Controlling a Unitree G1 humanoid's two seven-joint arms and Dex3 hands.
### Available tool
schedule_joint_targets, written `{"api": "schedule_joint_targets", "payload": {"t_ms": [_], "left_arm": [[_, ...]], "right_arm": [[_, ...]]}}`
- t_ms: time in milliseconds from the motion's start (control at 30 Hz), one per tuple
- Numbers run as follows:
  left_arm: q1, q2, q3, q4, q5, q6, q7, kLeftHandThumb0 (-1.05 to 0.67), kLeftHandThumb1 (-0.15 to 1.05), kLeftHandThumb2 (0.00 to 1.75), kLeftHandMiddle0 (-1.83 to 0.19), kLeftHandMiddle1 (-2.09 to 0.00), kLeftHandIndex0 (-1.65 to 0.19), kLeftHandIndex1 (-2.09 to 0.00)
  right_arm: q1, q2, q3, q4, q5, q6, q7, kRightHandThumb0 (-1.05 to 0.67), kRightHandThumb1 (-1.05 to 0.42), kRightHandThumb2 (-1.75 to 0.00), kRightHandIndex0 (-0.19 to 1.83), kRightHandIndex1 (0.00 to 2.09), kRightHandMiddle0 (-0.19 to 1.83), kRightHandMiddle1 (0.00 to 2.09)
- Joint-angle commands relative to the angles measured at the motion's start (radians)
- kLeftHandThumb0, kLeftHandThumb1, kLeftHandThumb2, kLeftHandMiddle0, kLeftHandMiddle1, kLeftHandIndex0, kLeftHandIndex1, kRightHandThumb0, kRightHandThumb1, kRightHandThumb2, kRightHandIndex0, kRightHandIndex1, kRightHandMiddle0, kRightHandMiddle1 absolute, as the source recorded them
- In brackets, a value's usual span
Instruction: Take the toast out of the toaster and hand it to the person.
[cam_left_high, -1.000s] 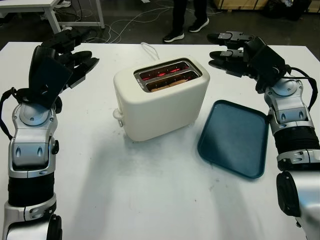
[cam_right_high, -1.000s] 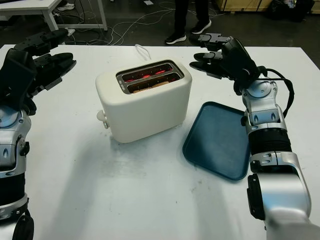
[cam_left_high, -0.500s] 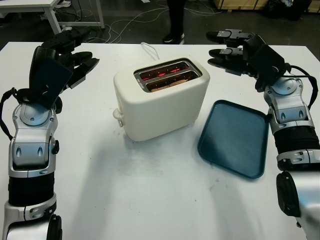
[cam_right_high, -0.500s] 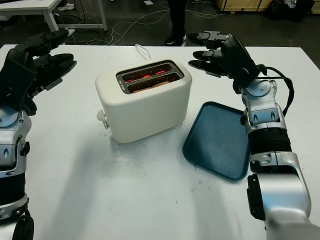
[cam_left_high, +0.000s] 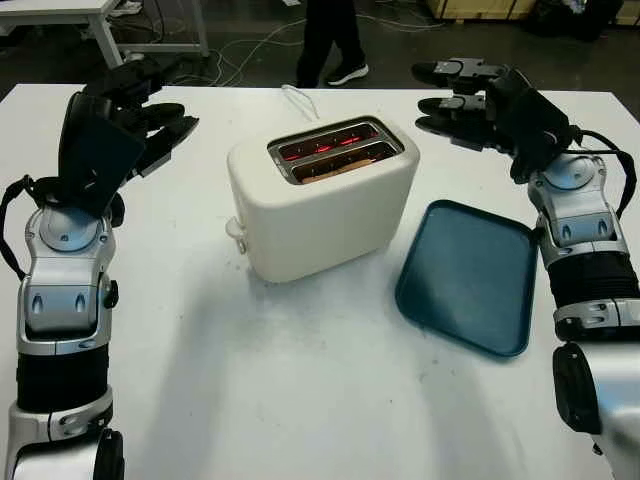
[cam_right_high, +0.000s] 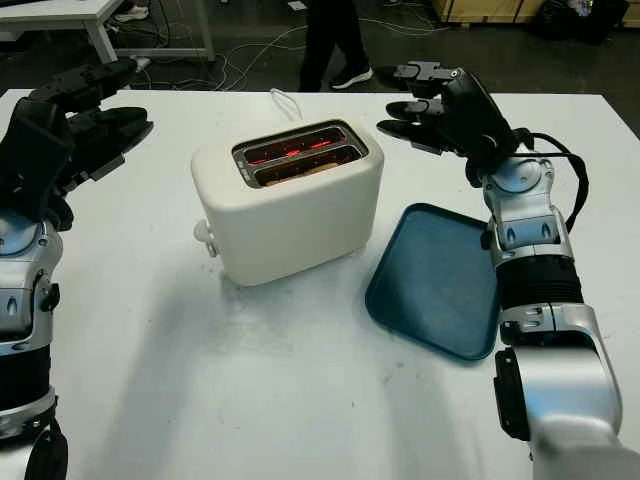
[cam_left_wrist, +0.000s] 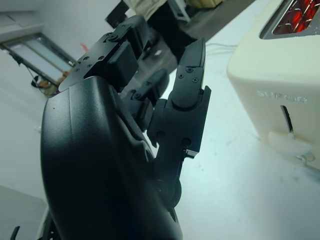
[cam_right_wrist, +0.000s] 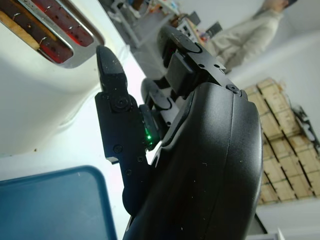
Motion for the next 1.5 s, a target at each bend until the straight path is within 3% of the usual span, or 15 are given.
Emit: {"api": "schedule_joint_targets", "payload": {"t_ms": [0, 267, 700, 933, 1100, 1467], "left_arm": [[-0.009, -0.002, -0.002, 0.002, -0.002, -0.007, 0.003, -0.31, 0.92, 0.04, -0.52, -0.48, -0.64, -0.01], [-0.006, -0.001, -0.008, 0.003, 0.007, -0.001, 0.006, -0.28, 0.92, 0.05, -0.51, -0.52, -0.64, -0.01], [0.012, -0.01, -0.005, -0.046, -0.003, 0.055, 0.005, -0.26, 0.92, 0.08, -0.45, -0.53, -0.62, 0.0], [0.03, -0.044, 0.011, -0.089, -0.028, 0.079, 0.013, -0.3, 0.92, 0.09, -0.42, -0.56, -0.61, 0.0], [0.029, -0.066, 0.011, -0.056, -0.04, 0.046, 0.014, -0.3, 0.92, 0.1, -0.4, -0.59, -0.6, 0.0], [0.02, -0.08, 0.022, -0.072, -0.096, 0.044, 0.0, -0.43, 0.91, 0.07, -0.27, -0.82, -0.6, -0.01]], "right_arm": [[0.006, 0.0, -0.012, -0.002, 0.011, 0.01, -0.004, -0.28, -0.9, 0.0, 0.65, 0.0, 0.6, 0.0], [-0.011, 0.002, -0.016, 0.047, 0.02, -0.032, -0.001, -0.29, -0.89, 0.0, 0.67, 0.02, 0.61, 0.01], [0.013, -0.004, -0.017, 0.018, 0.013, 0.023, -0.011, -0.21, -0.92, -0.11, 0.62, 0.0, 0.59, 0.0], [0.034, 0.003, -0.021, -0.034, 0.028, 0.02, 0.005, -0.26, -0.92, -0.1, 0.66, 0.02, 0.62, 0.01], [0.042, 0.012, -0.03, -0.065, 0.054, 0.052, 0.016, -0.25, -0.92, -0.09, 0.67, 0.02, 0.62, 0.01], [0.046, 0.009, -0.025, -0.095, 0.047, 0.088, 0.016, -0.25, -0.92, -0.12, 0.65, 0.01, 0.62, 0.01]]}}
